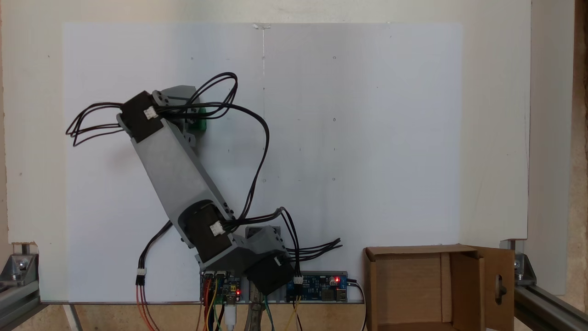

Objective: Grasp a green dice and put it in the bin.

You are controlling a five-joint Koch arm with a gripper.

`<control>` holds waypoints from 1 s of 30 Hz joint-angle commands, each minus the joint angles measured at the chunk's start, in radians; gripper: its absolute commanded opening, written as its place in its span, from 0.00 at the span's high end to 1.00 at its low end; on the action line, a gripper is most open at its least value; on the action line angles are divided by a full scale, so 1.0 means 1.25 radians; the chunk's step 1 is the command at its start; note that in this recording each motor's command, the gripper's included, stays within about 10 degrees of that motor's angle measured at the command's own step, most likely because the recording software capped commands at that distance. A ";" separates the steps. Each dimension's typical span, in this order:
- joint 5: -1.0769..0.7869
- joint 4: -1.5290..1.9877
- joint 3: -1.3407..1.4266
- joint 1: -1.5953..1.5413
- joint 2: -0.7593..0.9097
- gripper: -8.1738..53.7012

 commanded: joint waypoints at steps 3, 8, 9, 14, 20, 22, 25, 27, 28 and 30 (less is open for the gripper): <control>0.034 -0.012 -0.034 0.002 -0.001 0.18; 0.034 -0.012 -0.032 0.005 -0.006 0.19; 0.034 -0.012 -0.031 0.004 -0.007 0.19; 0.034 -0.012 -0.023 0.002 -0.009 0.20; 0.034 -0.013 -0.013 0.005 -0.026 0.20; 0.034 -0.015 -0.013 0.007 -0.032 0.20; 0.034 -0.015 -0.011 0.010 -0.042 0.20; 0.034 -0.015 -0.006 0.011 -0.044 0.20; 0.034 -0.015 -0.001 0.011 -0.044 0.20; 0.034 -0.015 0.005 0.013 -0.044 0.20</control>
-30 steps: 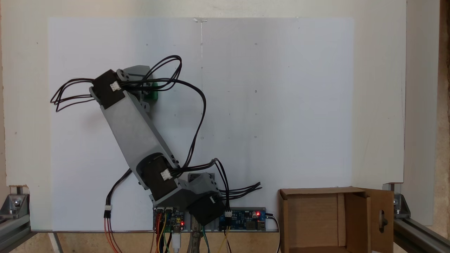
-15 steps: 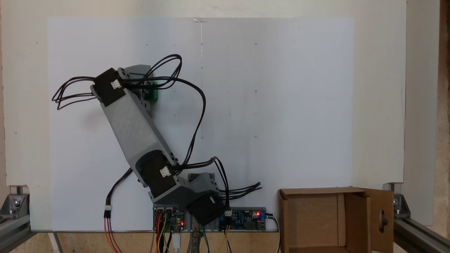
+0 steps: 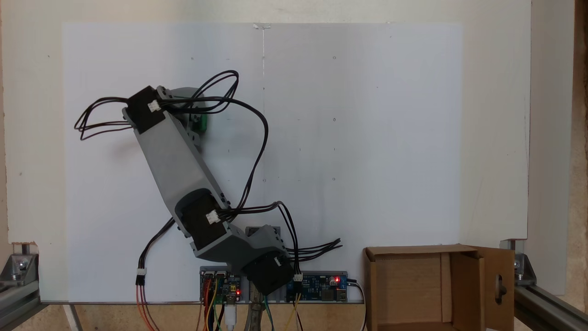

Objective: Grasp a green dice and put it in the bin.

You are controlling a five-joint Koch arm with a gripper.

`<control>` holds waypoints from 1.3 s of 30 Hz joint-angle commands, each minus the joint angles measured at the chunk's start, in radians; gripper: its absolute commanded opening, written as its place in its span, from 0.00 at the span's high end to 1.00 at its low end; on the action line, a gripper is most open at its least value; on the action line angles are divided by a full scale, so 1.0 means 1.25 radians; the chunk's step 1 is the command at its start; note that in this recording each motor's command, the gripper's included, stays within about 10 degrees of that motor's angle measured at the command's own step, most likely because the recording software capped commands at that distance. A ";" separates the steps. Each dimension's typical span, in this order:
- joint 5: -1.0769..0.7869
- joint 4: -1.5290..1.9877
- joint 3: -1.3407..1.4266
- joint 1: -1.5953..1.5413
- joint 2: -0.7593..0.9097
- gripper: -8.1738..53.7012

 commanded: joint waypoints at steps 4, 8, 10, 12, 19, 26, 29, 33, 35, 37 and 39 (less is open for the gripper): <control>0.034 -0.001 -0.006 0.004 0.011 0.20; 0.034 -0.002 -0.006 0.009 0.009 0.20; 0.034 -0.002 -0.004 0.007 0.007 0.21; 0.034 -0.002 -0.001 0.007 0.006 0.25; 0.034 -0.002 0.004 0.007 0.005 0.40; 0.034 -0.001 0.015 0.006 0.006 0.68; 0.034 -0.002 0.013 0.006 0.006 0.68; 0.034 -0.002 0.013 0.007 0.016 0.68; 0.034 0.000 0.013 0.009 0.049 0.68; 0.034 0.007 0.013 0.020 0.099 0.68; 0.034 0.021 0.013 0.032 0.161 0.68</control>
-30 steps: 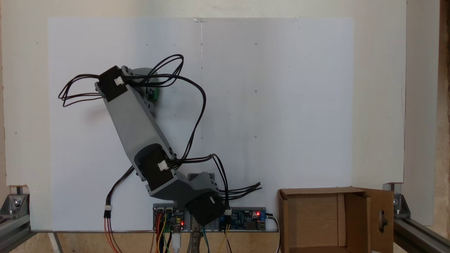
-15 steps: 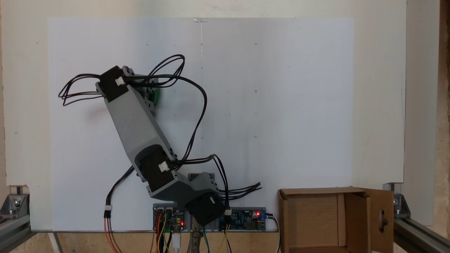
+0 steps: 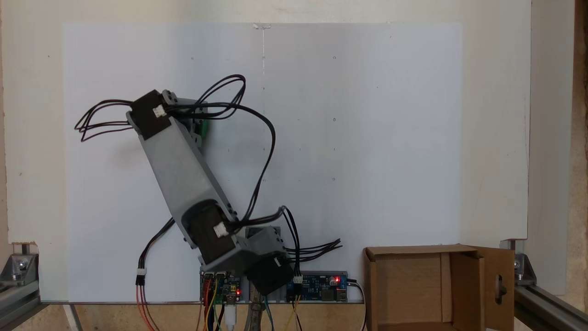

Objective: Grasp a green dice and put it in the bin.

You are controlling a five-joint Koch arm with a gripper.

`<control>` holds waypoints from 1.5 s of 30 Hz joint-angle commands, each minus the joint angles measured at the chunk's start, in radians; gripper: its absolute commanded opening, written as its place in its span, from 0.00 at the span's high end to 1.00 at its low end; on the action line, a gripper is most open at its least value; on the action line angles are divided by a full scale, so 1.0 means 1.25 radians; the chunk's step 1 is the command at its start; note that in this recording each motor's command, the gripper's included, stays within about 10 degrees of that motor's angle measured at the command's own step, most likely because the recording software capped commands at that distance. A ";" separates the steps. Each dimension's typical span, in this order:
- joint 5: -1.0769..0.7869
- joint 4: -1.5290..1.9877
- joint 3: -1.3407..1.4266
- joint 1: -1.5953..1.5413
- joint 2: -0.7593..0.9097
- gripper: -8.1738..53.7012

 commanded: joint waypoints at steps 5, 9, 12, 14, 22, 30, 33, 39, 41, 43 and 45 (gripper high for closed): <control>0.034 0.029 -0.020 0.077 0.228 0.68; 0.033 0.031 -0.038 0.145 0.322 0.68; 0.009 0.032 -0.050 0.199 0.378 0.68; -0.018 0.032 -0.067 0.245 0.404 0.68; -0.261 0.036 -0.117 0.599 0.485 0.68; -0.509 0.144 -0.155 0.981 0.536 0.68; -0.601 0.153 -0.155 1.137 0.529 0.68; -0.789 0.148 -0.157 1.468 0.471 0.68; -0.826 0.148 -0.180 1.550 0.437 0.68; -0.858 0.148 -0.214 1.624 0.403 0.68; -0.875 0.150 -0.264 1.685 0.350 0.68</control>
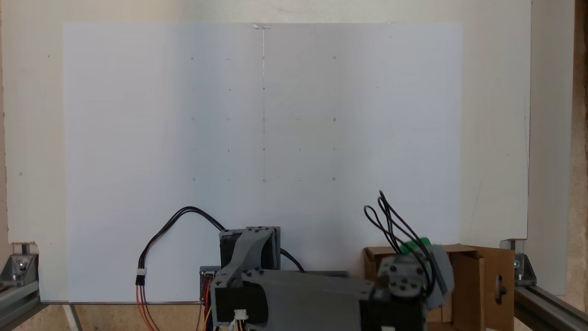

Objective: Grasp a green dice and put it in the bin.

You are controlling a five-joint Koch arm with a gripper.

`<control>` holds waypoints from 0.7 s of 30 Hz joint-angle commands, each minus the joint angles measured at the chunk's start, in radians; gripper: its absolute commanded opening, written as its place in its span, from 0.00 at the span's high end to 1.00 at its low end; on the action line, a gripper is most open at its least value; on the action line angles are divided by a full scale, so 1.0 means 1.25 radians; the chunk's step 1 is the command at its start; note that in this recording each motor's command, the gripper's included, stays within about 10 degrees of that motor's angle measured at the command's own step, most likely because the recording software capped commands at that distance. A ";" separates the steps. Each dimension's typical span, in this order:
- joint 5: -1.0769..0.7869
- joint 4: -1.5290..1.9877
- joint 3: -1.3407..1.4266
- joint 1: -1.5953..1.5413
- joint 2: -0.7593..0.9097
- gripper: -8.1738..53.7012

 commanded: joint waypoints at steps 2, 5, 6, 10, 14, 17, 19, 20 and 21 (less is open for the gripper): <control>-0.082 -0.006 -0.124 0.086 -0.082 0.68; -0.113 -0.006 -0.209 0.156 -0.168 0.68; -0.128 -0.006 -0.227 0.174 -0.193 0.68; -0.183 -0.007 -0.244 0.242 -0.259 0.68; -0.216 0.006 -0.244 0.272 -0.307 0.68; -0.228 0.039 -0.243 0.275 -0.333 0.68; -0.229 0.050 -0.243 0.275 -0.346 0.68; -0.229 0.054 -0.243 0.275 -0.356 0.68; -0.229 0.055 -0.243 0.275 -0.362 0.68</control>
